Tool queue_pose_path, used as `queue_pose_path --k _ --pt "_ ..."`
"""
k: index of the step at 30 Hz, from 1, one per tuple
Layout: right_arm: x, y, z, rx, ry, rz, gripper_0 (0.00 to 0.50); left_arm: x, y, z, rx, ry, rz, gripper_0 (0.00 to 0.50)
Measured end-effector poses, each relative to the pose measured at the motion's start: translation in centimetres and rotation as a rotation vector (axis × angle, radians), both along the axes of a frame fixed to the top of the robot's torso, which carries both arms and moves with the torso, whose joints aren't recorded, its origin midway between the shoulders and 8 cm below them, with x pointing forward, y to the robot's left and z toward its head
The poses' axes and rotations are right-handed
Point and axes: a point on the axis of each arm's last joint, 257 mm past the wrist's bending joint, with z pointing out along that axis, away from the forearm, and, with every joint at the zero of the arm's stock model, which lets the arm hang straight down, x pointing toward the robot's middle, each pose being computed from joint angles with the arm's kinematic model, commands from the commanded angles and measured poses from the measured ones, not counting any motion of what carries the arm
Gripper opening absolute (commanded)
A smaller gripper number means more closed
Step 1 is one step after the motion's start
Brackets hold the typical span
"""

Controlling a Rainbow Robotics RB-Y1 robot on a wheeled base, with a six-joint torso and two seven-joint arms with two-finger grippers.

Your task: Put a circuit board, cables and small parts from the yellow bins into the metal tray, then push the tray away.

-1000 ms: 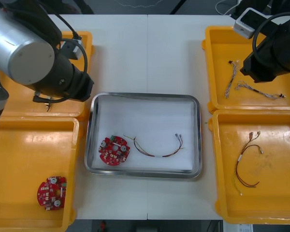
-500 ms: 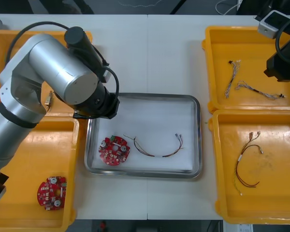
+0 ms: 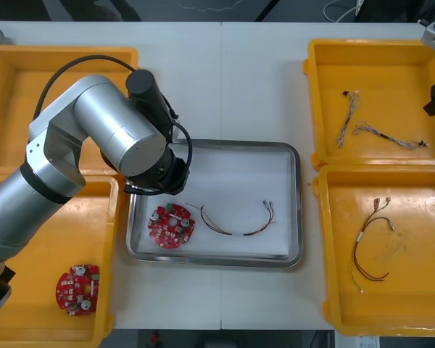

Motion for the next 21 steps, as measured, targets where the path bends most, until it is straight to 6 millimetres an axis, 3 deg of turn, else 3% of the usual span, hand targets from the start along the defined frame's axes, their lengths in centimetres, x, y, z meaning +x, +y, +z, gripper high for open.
queue_pose_path --k 1,3,12,21 --pt "0.0 -0.2 0.0 0.004 0.003 -0.004 0.500 0.0 0.1 -0.1 0.002 0.001 0.002 0.368" --pt "0.0 -0.7 -0.3 0.012 0.012 -0.014 0.500 0.1 0.2 -0.1 0.004 0.000 0.004 0.500" --pt "-0.3 -2.8 -3.4 0.035 0.122 -0.025 0.500 0.2 0.3 -0.1 0.008 -0.004 0.008 0.500" --pt "2.2 -4.3 -4.8 0.014 0.124 0.074 0.500 -0.3 0.5 0.9 0.019 -0.004 0.005 0.500"
